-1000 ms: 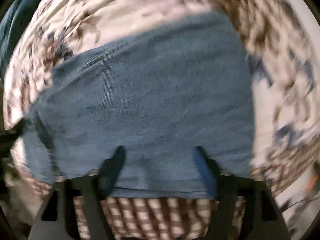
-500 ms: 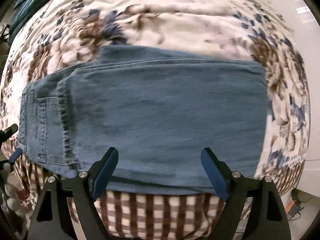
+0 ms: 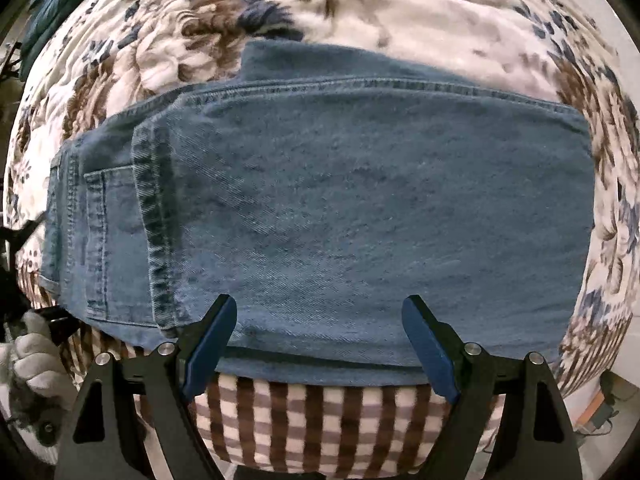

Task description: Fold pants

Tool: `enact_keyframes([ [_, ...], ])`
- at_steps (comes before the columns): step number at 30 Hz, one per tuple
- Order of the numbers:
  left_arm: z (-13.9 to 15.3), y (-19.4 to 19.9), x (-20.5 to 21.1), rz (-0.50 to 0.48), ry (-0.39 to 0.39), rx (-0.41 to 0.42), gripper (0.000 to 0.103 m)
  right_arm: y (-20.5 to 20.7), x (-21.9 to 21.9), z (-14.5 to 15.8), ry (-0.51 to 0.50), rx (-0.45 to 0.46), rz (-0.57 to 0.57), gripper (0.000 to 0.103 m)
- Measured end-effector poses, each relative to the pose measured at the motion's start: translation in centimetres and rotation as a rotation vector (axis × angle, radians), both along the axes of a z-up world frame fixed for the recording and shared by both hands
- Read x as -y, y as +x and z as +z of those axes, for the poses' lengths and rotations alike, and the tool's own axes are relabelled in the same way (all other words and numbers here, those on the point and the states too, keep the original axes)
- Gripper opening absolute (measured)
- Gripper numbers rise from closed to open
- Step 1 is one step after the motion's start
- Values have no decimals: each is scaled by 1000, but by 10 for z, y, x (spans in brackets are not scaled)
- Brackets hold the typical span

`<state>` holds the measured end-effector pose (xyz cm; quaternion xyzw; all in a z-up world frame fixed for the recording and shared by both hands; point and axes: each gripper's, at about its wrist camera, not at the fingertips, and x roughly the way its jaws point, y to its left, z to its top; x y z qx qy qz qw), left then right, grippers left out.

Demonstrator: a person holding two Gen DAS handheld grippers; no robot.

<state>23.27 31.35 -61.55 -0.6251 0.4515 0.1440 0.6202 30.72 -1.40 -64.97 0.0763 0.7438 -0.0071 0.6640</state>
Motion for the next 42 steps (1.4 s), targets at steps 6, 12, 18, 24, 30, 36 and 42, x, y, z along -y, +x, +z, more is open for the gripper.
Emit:
enact_keyframes([
  [6, 8, -14, 17, -17, 6, 70, 89, 0, -7, -6, 0, -11, -5, 87],
  [12, 13, -19, 22, -52, 36, 59, 89, -2, -14, -14, -2, -32, 19, 87],
  [18, 48, -10, 45, -121, 166, 76, 89, -5, -26, -23, -7, -52, 36, 87],
  [24, 5, 0, 31, -92, 141, 17, 89, 1, -44, -29, -11, -65, 61, 87],
  [30, -8, 17, 24, -85, 164, -28, 73, 8, -54, -31, -6, -76, 65, 87],
  [36, 41, 15, 48, -183, 359, -73, 27, 4, -46, -40, -11, -78, 59, 87],
  [42, 75, 17, 68, -217, 445, -45, 24, 2, -31, -39, 12, -59, 41, 87],
])
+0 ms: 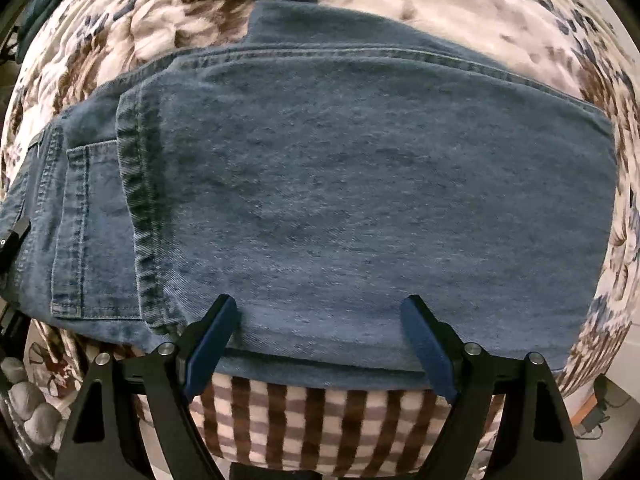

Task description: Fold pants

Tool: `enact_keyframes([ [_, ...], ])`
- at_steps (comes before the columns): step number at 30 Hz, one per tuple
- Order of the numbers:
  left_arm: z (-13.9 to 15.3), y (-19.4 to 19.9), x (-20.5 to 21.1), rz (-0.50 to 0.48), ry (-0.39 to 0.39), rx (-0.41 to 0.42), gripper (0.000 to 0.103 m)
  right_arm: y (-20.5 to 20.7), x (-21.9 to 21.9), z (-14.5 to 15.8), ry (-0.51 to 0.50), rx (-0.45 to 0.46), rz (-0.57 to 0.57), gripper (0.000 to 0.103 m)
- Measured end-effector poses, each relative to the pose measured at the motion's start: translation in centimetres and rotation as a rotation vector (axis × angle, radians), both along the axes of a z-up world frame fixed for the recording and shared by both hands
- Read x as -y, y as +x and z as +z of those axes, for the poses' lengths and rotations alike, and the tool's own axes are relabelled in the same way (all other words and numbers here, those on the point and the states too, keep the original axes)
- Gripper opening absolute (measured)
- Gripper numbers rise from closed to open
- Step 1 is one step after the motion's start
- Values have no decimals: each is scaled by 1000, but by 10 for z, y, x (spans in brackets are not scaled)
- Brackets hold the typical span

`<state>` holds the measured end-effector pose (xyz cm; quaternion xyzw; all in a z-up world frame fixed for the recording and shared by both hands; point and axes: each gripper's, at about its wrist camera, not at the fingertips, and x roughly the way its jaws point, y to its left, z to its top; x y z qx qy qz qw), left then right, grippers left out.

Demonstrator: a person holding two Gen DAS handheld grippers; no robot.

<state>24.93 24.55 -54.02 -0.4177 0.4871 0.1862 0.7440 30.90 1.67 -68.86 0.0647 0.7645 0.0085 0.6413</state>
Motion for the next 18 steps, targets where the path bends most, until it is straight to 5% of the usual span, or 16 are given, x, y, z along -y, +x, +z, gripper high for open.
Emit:
enact_keyframes([
  [11, 28, -29, 33, 20, 34, -56, 24, -14, 57, 2, 49, 19, -66, 87],
  [18, 70, -17, 84, -75, 268, 12, 22, -25, 82, 13, 77, 63, -66, 87],
])
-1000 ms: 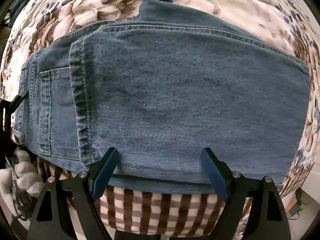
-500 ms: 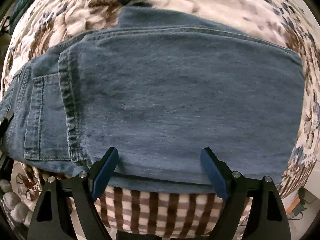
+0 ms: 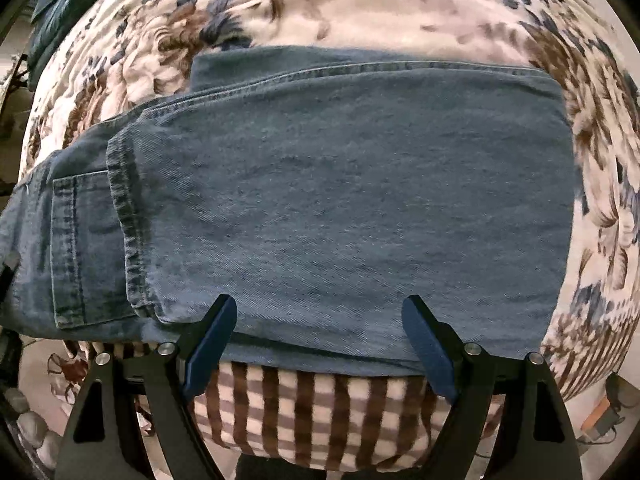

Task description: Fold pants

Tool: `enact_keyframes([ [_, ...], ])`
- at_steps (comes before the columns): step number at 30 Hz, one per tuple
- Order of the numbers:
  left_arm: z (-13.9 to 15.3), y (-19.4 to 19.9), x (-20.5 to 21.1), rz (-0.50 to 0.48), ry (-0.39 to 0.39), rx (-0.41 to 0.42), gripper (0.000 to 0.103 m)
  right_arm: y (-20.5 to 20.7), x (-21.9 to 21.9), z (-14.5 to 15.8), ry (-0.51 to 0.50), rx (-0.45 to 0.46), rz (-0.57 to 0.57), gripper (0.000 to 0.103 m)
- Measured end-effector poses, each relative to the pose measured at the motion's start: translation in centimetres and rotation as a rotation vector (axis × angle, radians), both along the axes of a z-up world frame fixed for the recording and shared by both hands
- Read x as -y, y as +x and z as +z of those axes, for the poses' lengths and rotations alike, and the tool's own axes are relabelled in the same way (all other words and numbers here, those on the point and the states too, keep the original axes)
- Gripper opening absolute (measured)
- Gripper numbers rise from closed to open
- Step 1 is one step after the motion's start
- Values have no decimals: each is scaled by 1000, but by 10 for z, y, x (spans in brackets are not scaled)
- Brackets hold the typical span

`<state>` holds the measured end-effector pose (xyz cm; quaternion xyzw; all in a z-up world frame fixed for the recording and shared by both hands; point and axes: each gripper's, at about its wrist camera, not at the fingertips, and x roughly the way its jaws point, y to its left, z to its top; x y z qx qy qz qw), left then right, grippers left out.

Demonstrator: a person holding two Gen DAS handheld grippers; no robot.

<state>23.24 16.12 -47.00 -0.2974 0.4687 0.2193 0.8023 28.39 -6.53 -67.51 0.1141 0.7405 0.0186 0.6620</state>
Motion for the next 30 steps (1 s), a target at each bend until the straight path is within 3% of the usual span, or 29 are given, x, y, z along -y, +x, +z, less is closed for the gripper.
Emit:
enact_keyframes([
  [7, 36, 23, 76, -256, 122, 132, 22, -6, 59, 16, 22, 40, -73, 87],
  [16, 46, 18, 221, -665, 128, 211, 21, -40, 181, 28, -32, 56, -318, 87],
  [20, 22, 0, 303, -873, 96, 165, 21, -70, 247, 24, -80, 36, -435, 87],
  [23, -9, -11, 347, -972, 75, 87, 21, -91, 282, 20, -110, 18, -494, 87],
  [27, -50, -21, 375, -1038, 108, -15, 21, -113, 314, 17, -136, 0, -534, 87],
  [30, -62, -25, 379, -1074, 159, -45, 22, -126, 335, 19, -120, -11, -548, 87],
])
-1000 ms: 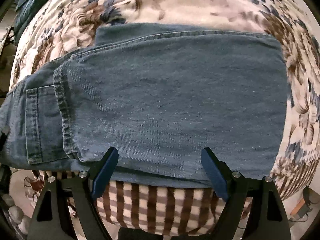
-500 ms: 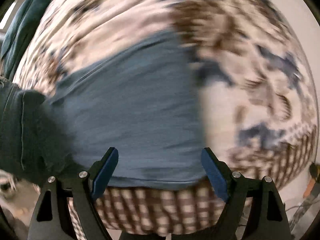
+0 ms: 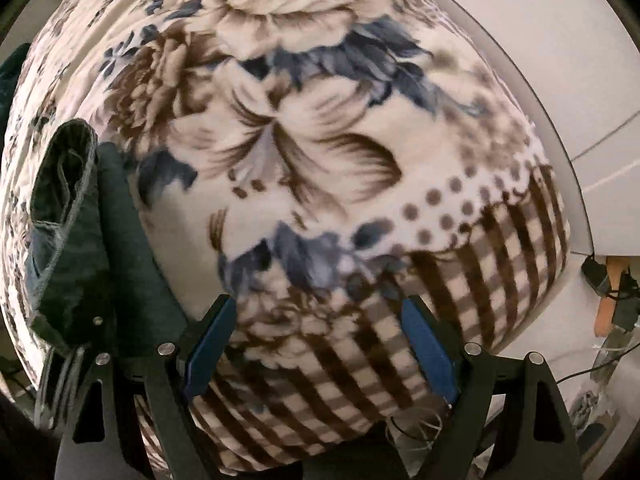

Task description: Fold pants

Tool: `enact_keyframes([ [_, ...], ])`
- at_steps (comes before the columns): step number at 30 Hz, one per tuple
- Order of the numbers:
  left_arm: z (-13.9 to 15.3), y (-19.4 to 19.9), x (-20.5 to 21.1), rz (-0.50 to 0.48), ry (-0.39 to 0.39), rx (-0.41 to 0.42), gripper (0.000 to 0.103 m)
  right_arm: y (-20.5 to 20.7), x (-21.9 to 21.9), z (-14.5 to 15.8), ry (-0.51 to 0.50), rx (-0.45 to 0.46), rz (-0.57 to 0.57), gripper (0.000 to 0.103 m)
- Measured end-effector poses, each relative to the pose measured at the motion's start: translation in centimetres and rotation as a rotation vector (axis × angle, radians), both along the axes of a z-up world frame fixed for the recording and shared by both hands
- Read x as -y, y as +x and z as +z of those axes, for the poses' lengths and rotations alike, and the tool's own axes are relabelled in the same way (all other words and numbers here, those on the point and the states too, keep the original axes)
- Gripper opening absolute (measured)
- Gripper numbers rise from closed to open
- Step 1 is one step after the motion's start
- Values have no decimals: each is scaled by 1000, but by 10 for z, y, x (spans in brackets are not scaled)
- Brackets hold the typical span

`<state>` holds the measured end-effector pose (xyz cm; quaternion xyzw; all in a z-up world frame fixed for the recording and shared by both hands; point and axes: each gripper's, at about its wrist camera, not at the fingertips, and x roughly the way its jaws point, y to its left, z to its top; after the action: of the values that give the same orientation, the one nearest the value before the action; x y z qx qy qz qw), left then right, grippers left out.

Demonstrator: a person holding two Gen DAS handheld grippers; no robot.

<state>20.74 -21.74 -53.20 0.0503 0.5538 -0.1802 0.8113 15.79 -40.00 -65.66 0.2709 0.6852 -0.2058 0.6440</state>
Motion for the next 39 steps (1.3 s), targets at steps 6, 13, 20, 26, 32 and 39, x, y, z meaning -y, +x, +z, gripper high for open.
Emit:
enact_keyframes([
  [6, 32, -4, -2, -35, 40, -44, 38, -16, 21, 15, 37, 63, 22, 87],
  [13, 97, -8, -40, 2, -86, -62, 102, 22, 8, 56, 43, 187, 123, 90],
  [20, 102, 32, -152, 288, -75, -36, 102, 75, -46, 65, 247, 203, 209, 90],
  [26, 13, 76, -218, 430, -36, -233, 102, 71, -72, 8, 296, 113, 222, 48],
  [32, -22, 81, -218, 406, -27, -306, 102, 44, -71, 51, 404, 219, 165, 18],
  [39, -19, 77, -208, 371, -2, -298, 102, 21, -60, 31, 399, 75, 114, 16],
])
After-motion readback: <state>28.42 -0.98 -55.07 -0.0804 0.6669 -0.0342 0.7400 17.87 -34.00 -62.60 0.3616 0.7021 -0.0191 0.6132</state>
